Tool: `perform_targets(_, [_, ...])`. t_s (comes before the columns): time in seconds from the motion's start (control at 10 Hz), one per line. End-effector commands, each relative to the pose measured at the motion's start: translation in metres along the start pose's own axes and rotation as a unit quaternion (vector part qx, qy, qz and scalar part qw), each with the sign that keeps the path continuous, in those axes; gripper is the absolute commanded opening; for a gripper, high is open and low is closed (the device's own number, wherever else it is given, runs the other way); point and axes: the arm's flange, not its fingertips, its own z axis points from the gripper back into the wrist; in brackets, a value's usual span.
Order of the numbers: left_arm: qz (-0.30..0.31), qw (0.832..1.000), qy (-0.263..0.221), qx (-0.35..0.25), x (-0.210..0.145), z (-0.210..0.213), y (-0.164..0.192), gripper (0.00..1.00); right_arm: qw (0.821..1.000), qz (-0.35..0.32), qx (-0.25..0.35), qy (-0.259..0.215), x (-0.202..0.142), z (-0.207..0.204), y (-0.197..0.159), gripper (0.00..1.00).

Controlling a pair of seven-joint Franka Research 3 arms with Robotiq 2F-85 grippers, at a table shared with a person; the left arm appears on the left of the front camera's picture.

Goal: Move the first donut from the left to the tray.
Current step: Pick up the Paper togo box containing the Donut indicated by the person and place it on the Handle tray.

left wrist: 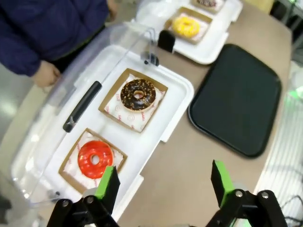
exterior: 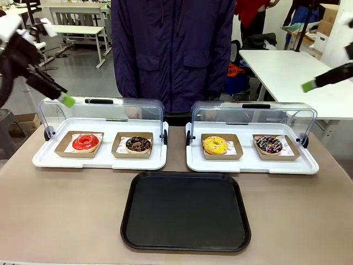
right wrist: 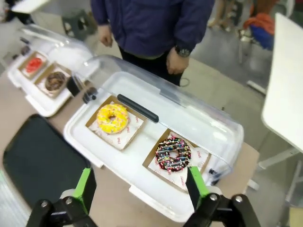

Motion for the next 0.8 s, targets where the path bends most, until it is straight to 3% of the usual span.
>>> perform_targets(0.0, [-0.014, 0.999, -0.025, -0.019, -0.014, 0.004, 0.024, 1.00, 0.999, 0.014, 0.044, -0.023, -0.011, -0.001, -0.020, 1.00])
perform_targets(0.1, [-0.010, 0.999, -0.045, 0.010, -0.018, 0.004, 0.023, 1.00, 0.998, 0.023, 0.054, -0.032, -0.015, -0.004, -0.018, 1.00])
perform_targets(0.2, [-0.010, 1.000, -0.013, -0.008, -0.012, 0.007, 0.010, 1.00, 1.000, 0.004, 0.018, -0.011, -0.011, 0.008, -0.014, 1.00])
perform_targets(0.6, [-0.011, 1.000, -0.010, -0.002, -0.015, 0.006, 0.012, 1.00, 1.000, 0.009, 0.019, -0.011, -0.014, 0.007, -0.015, 1.00])
perform_targets(0.7, [0.006, 1.000, -0.025, 0.012, -0.020, 0.024, 0.030, 1.00, 0.999, -0.012, 0.032, -0.012, -0.005, 0.016, -0.042, 1.00])
